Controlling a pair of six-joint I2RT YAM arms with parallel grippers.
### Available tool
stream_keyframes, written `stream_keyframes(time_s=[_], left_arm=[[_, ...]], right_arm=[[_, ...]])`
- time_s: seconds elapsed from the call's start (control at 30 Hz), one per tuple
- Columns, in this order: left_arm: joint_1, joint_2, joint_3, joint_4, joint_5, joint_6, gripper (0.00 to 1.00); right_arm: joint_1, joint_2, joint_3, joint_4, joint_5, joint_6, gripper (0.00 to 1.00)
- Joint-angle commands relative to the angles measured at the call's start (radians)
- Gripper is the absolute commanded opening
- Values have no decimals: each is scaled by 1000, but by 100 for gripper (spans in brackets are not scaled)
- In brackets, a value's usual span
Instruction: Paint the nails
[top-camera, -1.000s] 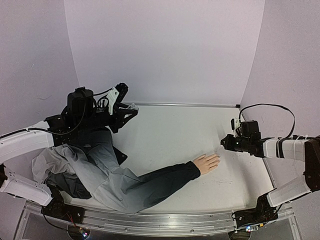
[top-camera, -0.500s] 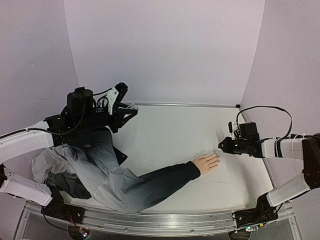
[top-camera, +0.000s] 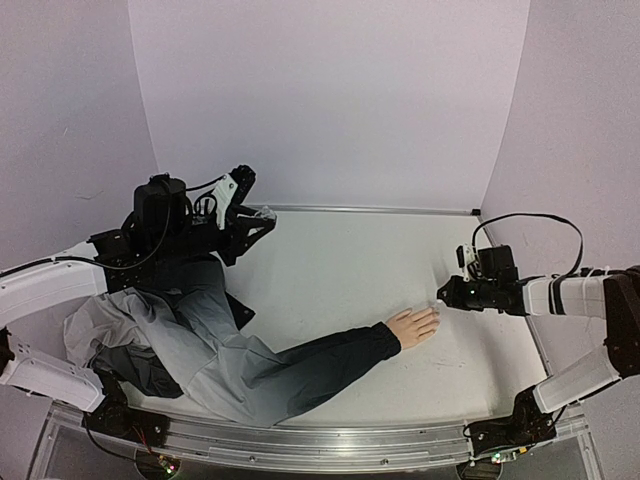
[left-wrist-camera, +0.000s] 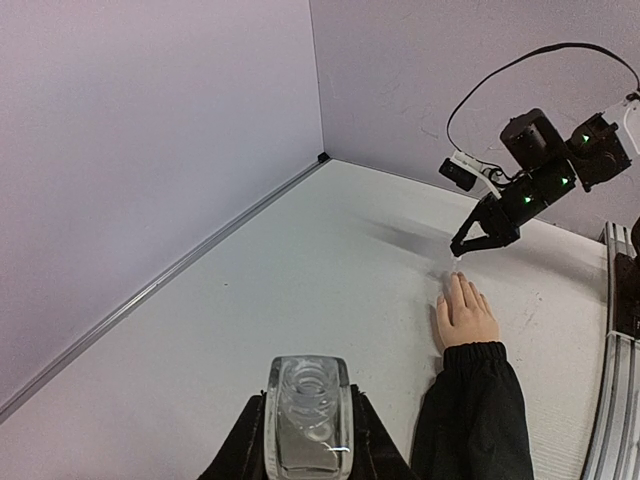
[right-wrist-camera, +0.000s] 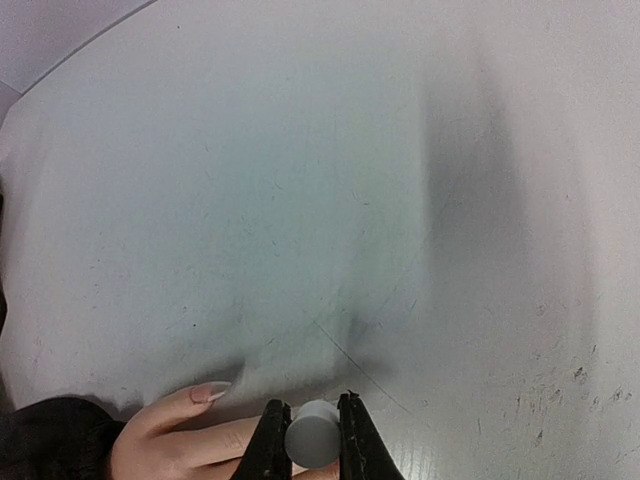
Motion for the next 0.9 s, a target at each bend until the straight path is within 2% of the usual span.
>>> stream_keyframes(time_s=[0.0,0.6,0.87], left_arm=[[4,-20,5,68,11,3,0],[4,-43,13,39,3,-3,0],[3,-102,-13,-21,-26,1,0]], right_arm=[[-2,17,23,-17,19,11,0],[-2,48,51,-11,148,35,0],[-2,-75,21,-26,20,6,0]])
